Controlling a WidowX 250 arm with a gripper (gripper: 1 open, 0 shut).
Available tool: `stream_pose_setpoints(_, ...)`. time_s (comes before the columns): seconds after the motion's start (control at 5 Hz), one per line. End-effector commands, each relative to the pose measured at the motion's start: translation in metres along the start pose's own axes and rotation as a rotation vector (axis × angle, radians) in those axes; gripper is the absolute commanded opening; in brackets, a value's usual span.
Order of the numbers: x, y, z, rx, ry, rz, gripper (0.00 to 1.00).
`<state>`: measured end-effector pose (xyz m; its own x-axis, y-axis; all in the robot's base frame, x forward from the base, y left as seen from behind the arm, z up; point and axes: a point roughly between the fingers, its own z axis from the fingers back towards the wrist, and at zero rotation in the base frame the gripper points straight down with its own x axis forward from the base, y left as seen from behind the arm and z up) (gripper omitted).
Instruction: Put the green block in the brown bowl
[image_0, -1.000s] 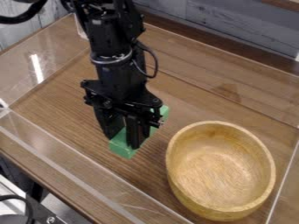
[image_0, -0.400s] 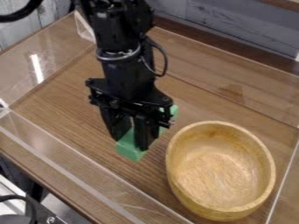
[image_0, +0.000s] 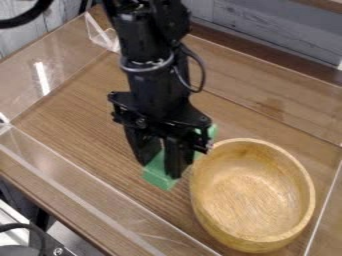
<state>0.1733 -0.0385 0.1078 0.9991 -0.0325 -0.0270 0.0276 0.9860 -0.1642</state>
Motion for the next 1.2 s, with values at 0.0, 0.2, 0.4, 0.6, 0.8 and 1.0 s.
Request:
stream_pose_setpoints(0.0,0.009,-0.017,0.011,-0.004,-0.060,-0.031,0.00)
stream_pose_setpoints(0.2,0.012,-0.044,0.002,-0.004,-0.066,-0.066,0.00)
stream_pose_setpoints(0.4,0.012,-0.086,-0.014,-0.003,-0.069,-0.097,0.00)
stream_pose_setpoints(0.6,0.015,-0.113,-0.035,-0.005,-0.074,-0.103,0.00)
stream_pose_setpoints(0.8,0.014,-0.109,-0.043,-0.003,-0.067,-0.096,0.00)
stream_pose_setpoints(1.0,0.015,-0.106,-0.047,-0.004,-0.067,-0.082,0.00)
